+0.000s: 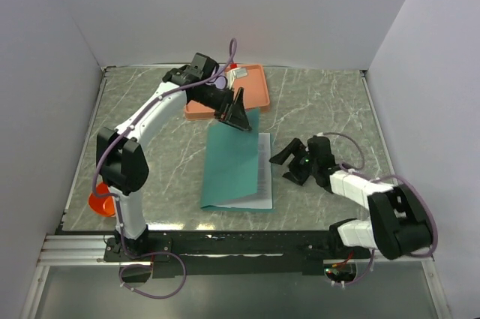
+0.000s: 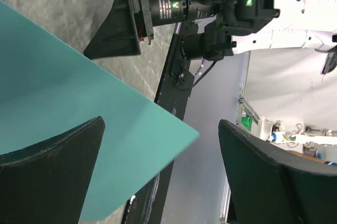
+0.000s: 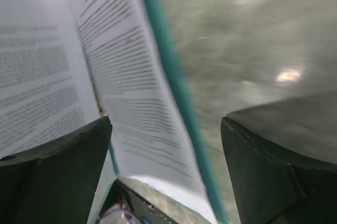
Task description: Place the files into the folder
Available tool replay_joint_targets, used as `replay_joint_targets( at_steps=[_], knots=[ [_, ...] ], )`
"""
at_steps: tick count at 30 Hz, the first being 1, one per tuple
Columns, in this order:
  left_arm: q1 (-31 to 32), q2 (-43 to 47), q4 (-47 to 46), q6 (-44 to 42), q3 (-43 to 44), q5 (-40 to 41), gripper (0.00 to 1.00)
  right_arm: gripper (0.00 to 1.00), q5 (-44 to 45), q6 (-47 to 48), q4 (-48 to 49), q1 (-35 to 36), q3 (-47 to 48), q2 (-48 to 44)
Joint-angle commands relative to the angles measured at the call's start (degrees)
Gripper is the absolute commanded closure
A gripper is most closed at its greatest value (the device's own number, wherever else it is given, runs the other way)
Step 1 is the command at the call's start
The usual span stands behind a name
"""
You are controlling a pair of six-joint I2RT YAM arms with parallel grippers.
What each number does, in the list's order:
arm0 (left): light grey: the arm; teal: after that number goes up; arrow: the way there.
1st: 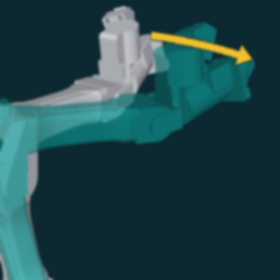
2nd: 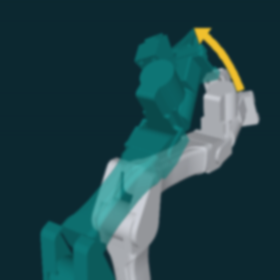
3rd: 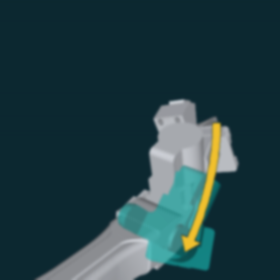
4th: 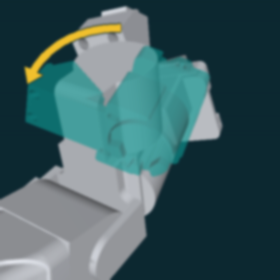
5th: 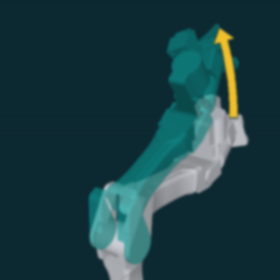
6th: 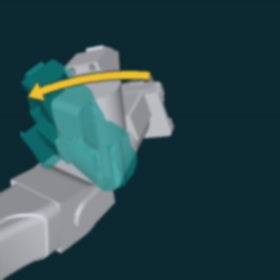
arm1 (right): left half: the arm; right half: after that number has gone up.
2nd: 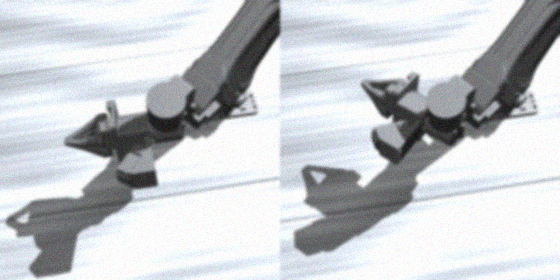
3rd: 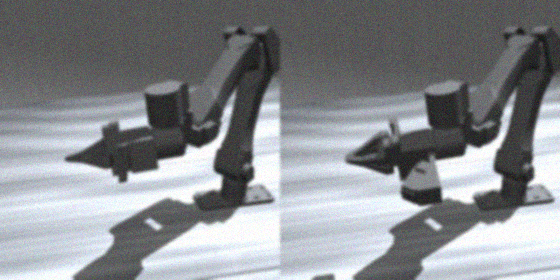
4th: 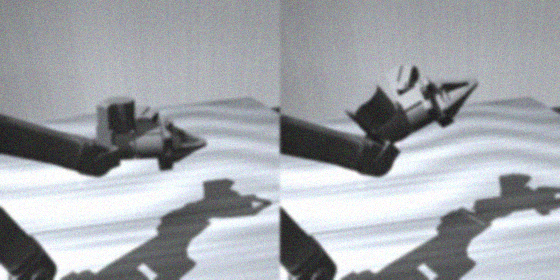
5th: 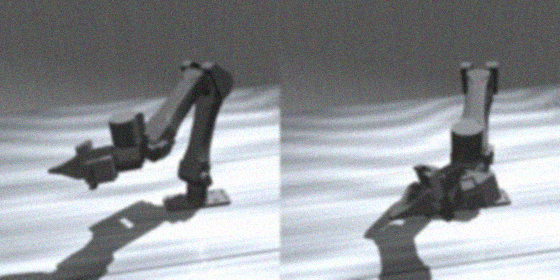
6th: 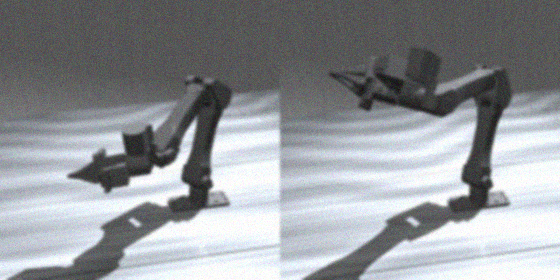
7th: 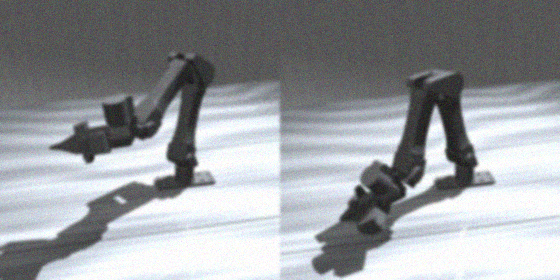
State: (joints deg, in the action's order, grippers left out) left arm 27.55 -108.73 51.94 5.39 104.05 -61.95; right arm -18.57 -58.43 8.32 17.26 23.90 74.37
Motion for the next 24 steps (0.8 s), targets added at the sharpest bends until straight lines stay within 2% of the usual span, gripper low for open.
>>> replay_joint_targets(
  at_steps=[1,5,7,10,13,16,19,22,24],
  knots=[
    [3.29,-1.74,-3.69,1.12,1.68,-3.00,0.04,0.08,5.73,3.50,-12.52,-2.57,0.97,-7.56],
    [7.07,-5.61,-0.71,-1.60,3.79,-2.03,0.04,0.08,9.51,4.64,-18.42,-2.84,2.99,-11.34],
    [6.82,-6.67,1.84,-3.18,5.54,-2.12,0.04,0.08,10.83,4.99,-19.56,-3.28,3.26,-13.37],
    [4.71,-4.40,3.07,-4.77,5.46,-1.15,0.04,0.08,10.40,5.70,-19.22,-3.72,3.52,-13.38],
    [-1.07,-0.27,2.64,-7.84,2.13,1.12,0.04,0.08,9.00,5.96,-17.99,-3.63,4.14,-11.36],
    [-4.78,5.00,-2.69,-8.38,-6.47,9.10,0.04,0.08,8.11,6.31,-15.36,-3.37,4.66,-8.63],
    [-5.23,9.58,-7.45,-10.13,-17.10,24.91,0.04,0.11,6.79,6.58,-12.01,-1.54,5.10,-5.12],
    [-4.79,12.39,-13.87,-11.45,-26.51,32.65,0.04,0.14,7.14,6.93,-10.52,1.36,6.77,-0.99],
    [-4.70,13.62,-18.53,-11.71,-32.03,34.26,0.04,0.17,8.02,6.93,-10.16,2.78,8.26,1.74]
  ],
)
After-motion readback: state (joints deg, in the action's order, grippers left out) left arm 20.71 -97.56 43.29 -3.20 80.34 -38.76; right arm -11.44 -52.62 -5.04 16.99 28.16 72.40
